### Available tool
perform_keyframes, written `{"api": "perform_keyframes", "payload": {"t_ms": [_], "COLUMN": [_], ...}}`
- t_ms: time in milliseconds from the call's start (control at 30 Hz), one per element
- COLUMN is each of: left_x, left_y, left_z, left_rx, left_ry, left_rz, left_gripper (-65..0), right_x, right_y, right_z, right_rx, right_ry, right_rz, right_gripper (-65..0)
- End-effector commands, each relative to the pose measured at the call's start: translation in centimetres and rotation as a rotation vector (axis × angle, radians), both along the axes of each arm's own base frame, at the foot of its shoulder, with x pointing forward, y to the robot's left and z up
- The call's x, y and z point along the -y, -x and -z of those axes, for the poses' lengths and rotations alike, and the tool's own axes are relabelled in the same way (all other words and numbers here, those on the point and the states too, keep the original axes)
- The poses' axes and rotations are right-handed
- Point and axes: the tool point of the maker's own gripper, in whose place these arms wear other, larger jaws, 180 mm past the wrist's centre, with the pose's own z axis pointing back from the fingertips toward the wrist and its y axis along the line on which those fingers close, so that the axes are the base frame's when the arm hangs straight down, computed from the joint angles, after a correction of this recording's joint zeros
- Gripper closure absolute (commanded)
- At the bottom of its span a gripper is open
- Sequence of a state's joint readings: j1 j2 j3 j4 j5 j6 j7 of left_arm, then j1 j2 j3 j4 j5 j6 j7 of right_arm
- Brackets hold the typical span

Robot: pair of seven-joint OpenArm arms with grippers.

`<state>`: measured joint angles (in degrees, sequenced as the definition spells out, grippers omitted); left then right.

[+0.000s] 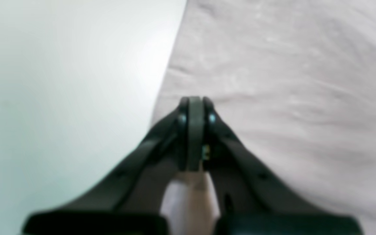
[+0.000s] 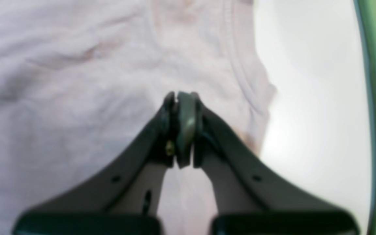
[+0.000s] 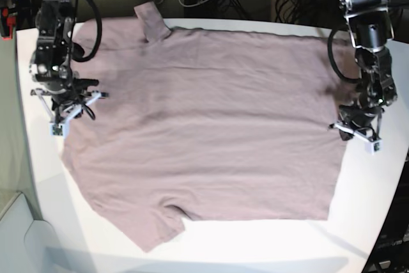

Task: Layout the t-shirt on the table in an organized manner, then fold the t-shirt properly
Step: 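Move both grippers to the shirt's shoulder edges and pinch them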

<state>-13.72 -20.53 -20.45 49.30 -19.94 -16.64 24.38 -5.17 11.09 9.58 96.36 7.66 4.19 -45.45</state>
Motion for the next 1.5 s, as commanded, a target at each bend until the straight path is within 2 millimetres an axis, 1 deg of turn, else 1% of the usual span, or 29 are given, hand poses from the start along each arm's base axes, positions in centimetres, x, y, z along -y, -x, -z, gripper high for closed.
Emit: {"api": "perform_keyframes", "payload": {"t_ms": [0, 33, 100, 167, 267, 367, 533, 633, 667, 733, 767, 833, 867, 933, 1000, 1067, 1133, 1167, 1200, 1233, 1300, 1367, 1467], "left_x": [-1.6, -1.8, -2.8, -3.1, -2.8, -2.2, -2.4, -2.5, -2.4, -2.8, -3.2, -3.6, -3.8, -4.5, -4.7, -4.7, -4.3, -3.6, -2.8, -2.1, -1.0, 0.2, 1.6], "left_y": [-0.4, -0.7, -0.8, -1.1, -2.3, -3.2, -3.3, -2.8, -2.7, -2.4, -2.2, -0.8, -0.2, 0.9, 2.2, 3.5, 4.8, 5.0, 5.3, 5.4, 5.7, 5.9, 6.2], "left_z": [-0.8, -1.3, -1.9, -2.6, -4.9, -6.7, -7.2, -6.5, -6.6, -7.4, -8.1, -8.1, -8.4, -9.2, -9.4, -9.0, -8.2, -7.8, -7.2, -6.7, -5.8, -4.7, -2.7], "left_rx": [-0.018, -0.008, -0.006, 0.010, 0.071, 0.118, 0.131, 0.077, 0.064, 0.060, 0.066, 0.046, 0.056, 0.079, 0.092, 0.083, 0.060, 0.057, 0.052, 0.049, 0.038, 0.026, -0.006], "left_ry": [-0.046, -0.048, -0.063, -0.071, -0.097, -0.113, -0.116, -0.108, -0.107, -0.100, -0.098, -0.088, -0.084, -0.088, -0.093, -0.102, -0.111, -0.099, -0.082, -0.064, -0.032, 0.005, 0.053], "left_rz": [-0.022, -0.024, -0.030, -0.031, -0.009, 0.009, 0.004, 0.009, 0.013, -0.001, -0.014, -0.038, -0.054, -0.087, -0.109, -0.112, -0.101, -0.099, -0.097, -0.096, -0.098, -0.100, -0.108], "left_gripper": [-0.2, -0.2, -0.2, -0.2, -0.2, -0.2, -0.3, -0.3, -0.3, -0.4, -0.4, -0.4, -0.5, -0.5, -0.5, -0.5, -0.5, -0.5, -0.5, -0.5, -0.5, -0.5, -0.5], "right_x": [0.1, -0.2, -0.6, -0.7, -0.9, -1.3, -1.7, -2.1, -2.4, -2.6, -2.6, -2.9, -3.1, -3.5, -3.7, -3.7, -4.3, -4.6, -5.0, -5.2, -5.3, -5.3, -5.1], "right_y": [-0.7, -0.6, -0.1, 0.7, 1.4, 2.2, 3.3, 3.7, 3.9, 4.8, 5.0, 5.8, 6.3, 6.7, 6.8, 6.7, 6.6, 6.5, 5.8, 5.4, 5.0, 4.7, 4.5], "right_z": [-1.5, -1.6, -1.6, -1.6, -1.9, -2.0, -2.3, -2.1, -1.9, -1.3, -1.2, -1.0, -0.9, -1.1, -1.0, -0.9, -0.7, -0.5, -0.7, -0.4, 0.7, 2.0, 3.5], "right_rx": [0.054, 0.059, 0.058, 0.042, 0.027, 0.023, 0.024, 0.013, 0.001, -0.044, -0.055, -0.069, -0.071, -0.071, -0.074, -0.074, -0.076, -0.080, -0.069, -0.070, -0.095, -0.125, -0.161], "right_ry": [0.015, 0.006, 0.004, 0.007, 0.010, 0.014, 0.018, 0.020, 0.022, 0.022, 0.023, 0.017, 0.014, 0.011, 0.009, 0.006, -0.001, -0.005, -0.009, -0.013, -0.023, -0.041, -0.054], "right_rz": [-0.003, -0.003, -0.006, -0.010, -0.017, -0.029, -0.041, -0.073, -0.100, -0.123, -0.123, -0.126, -0.128, -0.136, -0.139, -0.137, -0.155, -0.162, -0.172, -0.177, -0.176, -0.166, -0.153], "right_gripper": [0.0, 0.0, 0.0, 0.0, 0.0, 0.0, 0.0, 0.0, -1.0, -5.0, -6.9, -10.2, -11.9, -15.2, -18.8, -21.5, -23.4, -23.5, -23.5, -23.5, -23.1, -19.6, -11.3]}}
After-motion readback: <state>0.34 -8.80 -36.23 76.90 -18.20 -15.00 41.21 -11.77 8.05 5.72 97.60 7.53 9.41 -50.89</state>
